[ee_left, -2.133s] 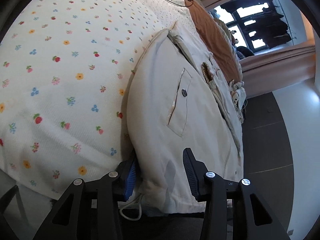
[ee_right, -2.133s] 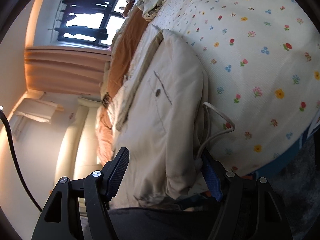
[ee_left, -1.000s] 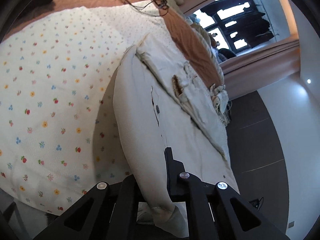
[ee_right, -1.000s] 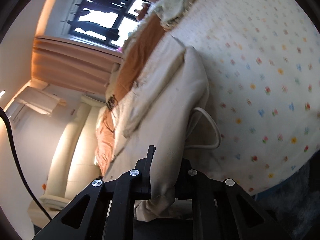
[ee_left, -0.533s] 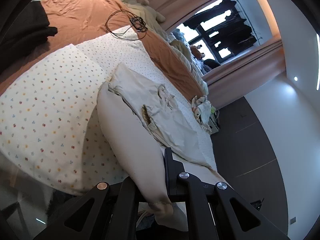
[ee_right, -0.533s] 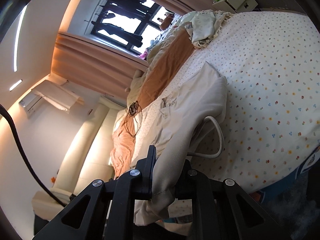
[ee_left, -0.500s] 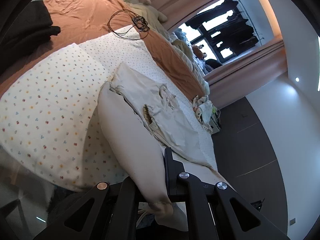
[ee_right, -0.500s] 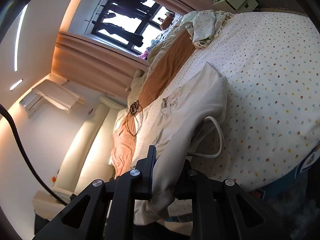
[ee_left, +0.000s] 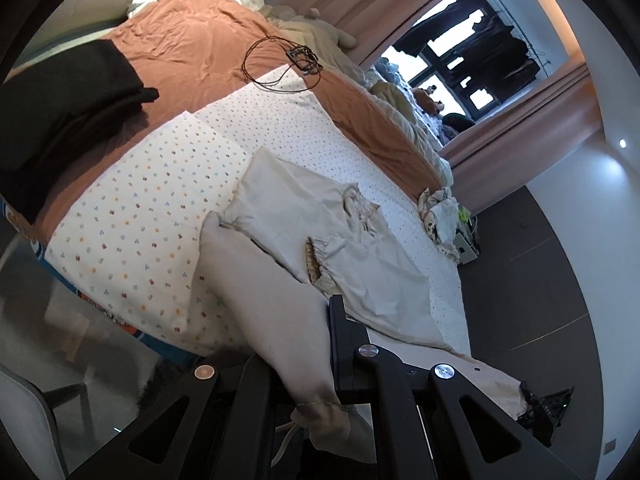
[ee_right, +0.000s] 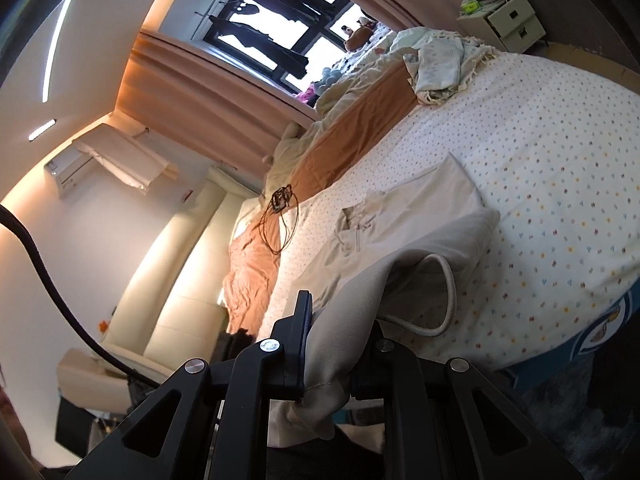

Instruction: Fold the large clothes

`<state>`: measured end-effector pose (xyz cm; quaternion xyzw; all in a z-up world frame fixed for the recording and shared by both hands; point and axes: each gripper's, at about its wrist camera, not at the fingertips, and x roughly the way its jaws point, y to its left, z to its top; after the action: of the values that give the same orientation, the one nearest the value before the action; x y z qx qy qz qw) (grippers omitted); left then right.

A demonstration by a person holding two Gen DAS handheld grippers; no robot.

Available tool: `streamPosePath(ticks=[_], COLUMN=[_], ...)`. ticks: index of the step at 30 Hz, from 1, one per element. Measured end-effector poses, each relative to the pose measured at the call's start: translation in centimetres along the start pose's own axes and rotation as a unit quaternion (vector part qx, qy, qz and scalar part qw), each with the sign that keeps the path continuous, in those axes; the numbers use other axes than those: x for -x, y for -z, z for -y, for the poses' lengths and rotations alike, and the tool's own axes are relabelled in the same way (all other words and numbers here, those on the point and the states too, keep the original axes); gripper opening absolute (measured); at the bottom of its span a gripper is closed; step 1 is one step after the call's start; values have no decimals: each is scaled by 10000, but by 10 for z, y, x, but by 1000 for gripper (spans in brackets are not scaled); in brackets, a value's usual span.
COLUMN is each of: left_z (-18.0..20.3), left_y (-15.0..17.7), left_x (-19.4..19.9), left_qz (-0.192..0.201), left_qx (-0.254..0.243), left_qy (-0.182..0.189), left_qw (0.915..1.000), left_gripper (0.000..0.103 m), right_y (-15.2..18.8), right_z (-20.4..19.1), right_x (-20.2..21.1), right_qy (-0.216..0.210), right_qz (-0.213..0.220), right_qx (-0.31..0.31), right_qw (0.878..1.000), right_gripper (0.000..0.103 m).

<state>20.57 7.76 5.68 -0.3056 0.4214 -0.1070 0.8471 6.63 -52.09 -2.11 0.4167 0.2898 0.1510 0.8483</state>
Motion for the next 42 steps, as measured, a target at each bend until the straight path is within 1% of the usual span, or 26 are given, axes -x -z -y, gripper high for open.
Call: streamPosePath(ticks=[4,9,14,21,23,27,33,37,42], left_z=[7,21,30,39,38,34,16,1,-11], left_y=[-21,-53,-91,-138,-148,-166,-186,-195,-201], left_x=[-13,-36,-65,-115,-129,-163,-216,-252,-293], left_qz=[127,277,302,229,222,141,-46,-269,-424], left_qx=[-81,-225,-308,-450,-461,-427,-270,-56,-151], left_qy=[179,312,411,355,366,258,162,106,-96], left_qw=[9997,9989,9982,9981,9980,9987,9995,9996,9989], left_gripper=[4,4,5,5,5,5,5,5,5], right_y=[-18,-50,-80,-117,-128,-145,-164,-170,-174], right_z=[0,1,-2,-2,2,9,26,45,70], right_x=[-13,-34,-66,-105,-119,-147,-192,-224,-258], right_qy=[22,-71,41,224,321,424,574,804,1008], right_qz=[81,425,418,420,407,340,218,109,38], right_qx=[3,-101,-7,185,236,273,306,321,212], right_qw=[10000,9990,9991,9987,9984,9981,9976,9962,9947], right_gripper=[16,16,16,16,16,16,16,16,16])
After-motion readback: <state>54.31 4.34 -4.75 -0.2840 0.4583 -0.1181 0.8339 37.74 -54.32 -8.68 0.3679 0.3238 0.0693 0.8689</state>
